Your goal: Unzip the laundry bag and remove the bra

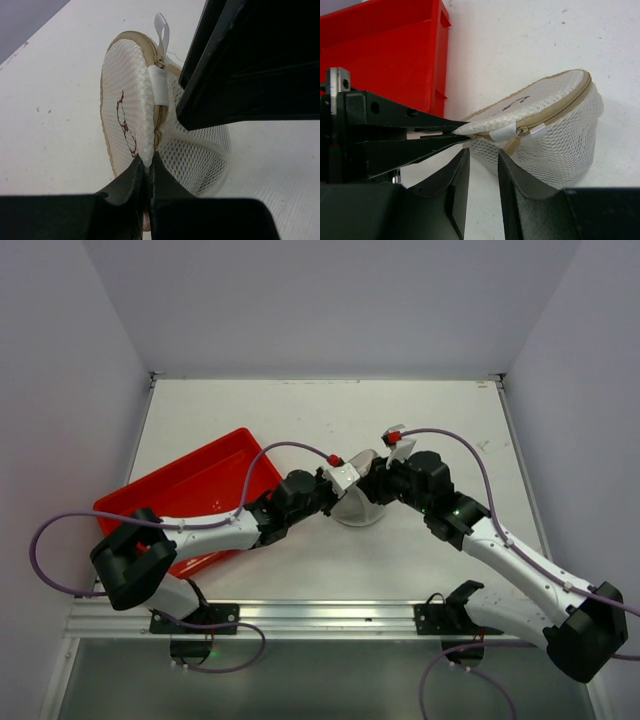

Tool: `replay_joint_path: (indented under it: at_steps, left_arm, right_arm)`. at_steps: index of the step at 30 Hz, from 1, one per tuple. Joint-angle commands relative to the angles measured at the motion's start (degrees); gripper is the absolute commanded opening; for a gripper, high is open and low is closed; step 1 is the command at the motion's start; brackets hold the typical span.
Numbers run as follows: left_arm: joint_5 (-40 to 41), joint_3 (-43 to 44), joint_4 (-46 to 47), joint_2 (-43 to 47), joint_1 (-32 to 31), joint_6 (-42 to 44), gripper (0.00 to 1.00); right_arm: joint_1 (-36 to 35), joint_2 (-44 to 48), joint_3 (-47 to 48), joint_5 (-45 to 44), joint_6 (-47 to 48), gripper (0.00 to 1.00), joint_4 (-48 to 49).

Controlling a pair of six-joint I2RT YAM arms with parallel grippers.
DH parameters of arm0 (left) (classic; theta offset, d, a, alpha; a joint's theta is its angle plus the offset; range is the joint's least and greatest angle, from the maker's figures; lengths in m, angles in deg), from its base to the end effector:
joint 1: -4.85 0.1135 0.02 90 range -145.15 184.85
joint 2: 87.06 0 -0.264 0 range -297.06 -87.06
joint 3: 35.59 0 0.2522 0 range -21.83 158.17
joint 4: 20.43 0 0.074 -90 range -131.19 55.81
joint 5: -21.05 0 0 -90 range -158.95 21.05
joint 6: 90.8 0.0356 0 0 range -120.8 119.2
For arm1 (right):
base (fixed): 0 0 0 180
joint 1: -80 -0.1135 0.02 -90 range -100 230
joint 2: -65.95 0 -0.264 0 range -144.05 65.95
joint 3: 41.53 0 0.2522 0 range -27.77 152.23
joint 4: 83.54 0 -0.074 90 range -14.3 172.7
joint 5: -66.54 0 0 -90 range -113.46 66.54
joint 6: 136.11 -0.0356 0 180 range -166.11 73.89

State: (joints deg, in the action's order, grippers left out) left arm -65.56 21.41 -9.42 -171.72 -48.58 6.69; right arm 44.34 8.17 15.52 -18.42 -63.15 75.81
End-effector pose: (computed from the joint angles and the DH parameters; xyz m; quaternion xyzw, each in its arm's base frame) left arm 0.1946 -0.2588 0.2279 0.3912 0.7000 -0.2111 0.5589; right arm 0.1878 0.1386 0.2937 -0.1580 0.8103 0.2825 0.4885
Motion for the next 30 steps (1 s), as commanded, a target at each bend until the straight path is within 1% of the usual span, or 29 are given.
replay_joint_path:
  at_steps: [1, 2, 5, 13, 18, 25, 30]
  left_arm:
    - [-0.2, -0.3, 3.2, 2.5, -0.2, -0.9, 0.00]
    - [-0.2, -0.3, 3.1, 2.5, -0.2, -0.8, 0.00]
    - [-0.1, -0.2, 3.2, 2.5, -0.2, -0.9, 0.00]
    - [0.3, -0.2, 2.9, 2.4, -0.2, -0.9, 0.00]
    - [0.5, -0.1, 2.9, 2.6, -0.2, -1.0, 0.00]
    - [0.3, -0.1, 2.7, 2.6, -0.2, -1.1, 0.00]
    - [0.2, -0.1, 2.7, 2.8, -0.2, -1.0, 0.00]
  right_arm:
    - [-1.4, -0.6, 3.0, -5.0, 1.8, 0.31, -0.8]
    - [-1.6, -0.5, 3.1, -6.9, 2.2, 0.31, -0.9]
    - [-2.2, -0.2, 3.5, -8.5, 2.5, 0.31, -1.7]
    - [-2.5, 1.3, 3.7, -9.4, 2.4, 0.29, -2.3]
    - [-2.6, 1.6, 6.1, -10.3, 1.7, 0.29, -3.9]
    - [-2.6, -0.7, 8.0, -11.6, 2.4, 0.29, -5.3]
    - [-2.5, -2.2, 7.8, -12.4, 2.5, 0.29, -5.1]
